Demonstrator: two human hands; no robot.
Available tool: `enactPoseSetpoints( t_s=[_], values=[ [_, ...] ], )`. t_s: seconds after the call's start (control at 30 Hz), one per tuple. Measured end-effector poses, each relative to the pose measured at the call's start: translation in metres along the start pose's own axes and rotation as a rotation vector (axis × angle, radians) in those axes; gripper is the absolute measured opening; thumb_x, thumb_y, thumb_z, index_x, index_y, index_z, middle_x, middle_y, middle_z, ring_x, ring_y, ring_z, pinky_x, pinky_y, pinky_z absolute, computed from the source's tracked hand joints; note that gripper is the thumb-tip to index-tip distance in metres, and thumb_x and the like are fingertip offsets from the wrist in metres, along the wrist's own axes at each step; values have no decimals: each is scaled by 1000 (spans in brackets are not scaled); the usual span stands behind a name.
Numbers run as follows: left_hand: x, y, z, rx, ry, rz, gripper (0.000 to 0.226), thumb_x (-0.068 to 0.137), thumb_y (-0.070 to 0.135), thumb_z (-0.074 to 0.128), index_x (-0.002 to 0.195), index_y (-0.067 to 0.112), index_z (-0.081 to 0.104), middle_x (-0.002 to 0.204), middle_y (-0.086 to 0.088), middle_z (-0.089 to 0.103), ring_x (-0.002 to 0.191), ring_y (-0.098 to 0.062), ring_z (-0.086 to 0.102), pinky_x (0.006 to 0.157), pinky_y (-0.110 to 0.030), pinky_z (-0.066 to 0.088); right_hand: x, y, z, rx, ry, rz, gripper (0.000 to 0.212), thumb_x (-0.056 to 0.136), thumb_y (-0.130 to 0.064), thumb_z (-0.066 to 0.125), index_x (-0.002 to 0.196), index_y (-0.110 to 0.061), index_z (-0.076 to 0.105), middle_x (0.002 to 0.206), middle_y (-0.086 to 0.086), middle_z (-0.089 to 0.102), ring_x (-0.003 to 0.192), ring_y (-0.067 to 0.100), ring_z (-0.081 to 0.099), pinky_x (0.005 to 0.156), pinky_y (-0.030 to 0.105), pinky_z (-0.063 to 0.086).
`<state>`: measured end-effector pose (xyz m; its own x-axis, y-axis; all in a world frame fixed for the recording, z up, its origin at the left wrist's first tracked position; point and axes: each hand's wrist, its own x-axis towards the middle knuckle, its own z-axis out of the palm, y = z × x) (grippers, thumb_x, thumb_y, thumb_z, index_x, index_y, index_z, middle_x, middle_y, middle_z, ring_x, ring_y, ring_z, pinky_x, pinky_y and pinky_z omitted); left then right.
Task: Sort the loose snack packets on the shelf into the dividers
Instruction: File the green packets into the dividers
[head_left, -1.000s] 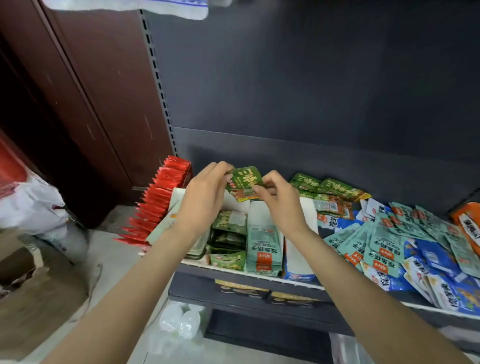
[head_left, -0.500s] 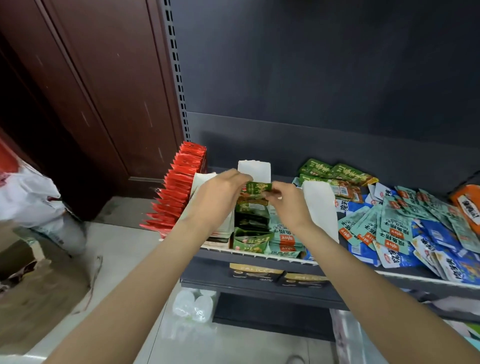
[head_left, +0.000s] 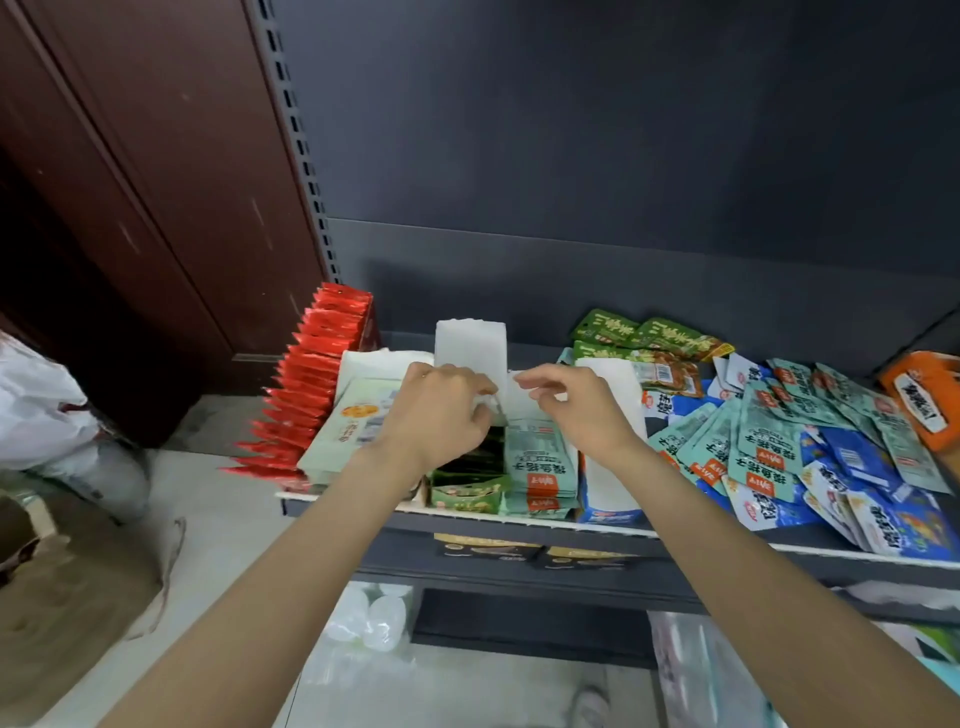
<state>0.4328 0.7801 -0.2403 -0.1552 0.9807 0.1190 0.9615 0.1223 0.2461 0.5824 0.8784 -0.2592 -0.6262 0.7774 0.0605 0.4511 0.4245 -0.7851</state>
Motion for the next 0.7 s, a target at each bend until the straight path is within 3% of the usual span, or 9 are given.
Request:
enactPoseSetpoints(
  t_s=[0.17,0.27,0.37,0.6,0.7],
  values=[
    [42,58,14,-290,142,28,27,90,12,50,111,14,65,110,-4,65,101,-23,59,92,-37,44,8,44,-53,165,123,64,35,87,11,45,99,-14,67,96,4,67,81,8,62,72,21,46],
    [77,103,32,-439,125,22,27,91,7,49,114,10,62,112,-7,61,102,-22,59,92,-32,44,16,82,-88,120,234,127,31,87,11,46,102,-7,67,98,6,66,91,16,62,79,25,49],
    [118,146,55,-496,40,-23,33,91,6,48,123,7,55,124,-10,54,116,-22,52,98,-24,35,29,123,-123,11,280,238,30,89,4,49,114,-7,62,115,9,63,108,22,59,85,27,47],
    [193,211,122,-406,-333,-277,50,95,4,41,139,-8,22,144,-24,23,137,-35,21,108,-30,21,73,195,-174,-298,47,306,57,89,-8,56,141,-13,33,141,14,41,130,30,37,106,40,33],
    [205,205,148,-238,-444,-399,70,97,16,44,147,-3,-1,155,-22,-7,144,-36,-5,118,-39,8,89,211,-176,-393,-85,266,63,92,-7,53,147,-11,22,150,11,29,138,28,26,111,35,23]
  ],
)
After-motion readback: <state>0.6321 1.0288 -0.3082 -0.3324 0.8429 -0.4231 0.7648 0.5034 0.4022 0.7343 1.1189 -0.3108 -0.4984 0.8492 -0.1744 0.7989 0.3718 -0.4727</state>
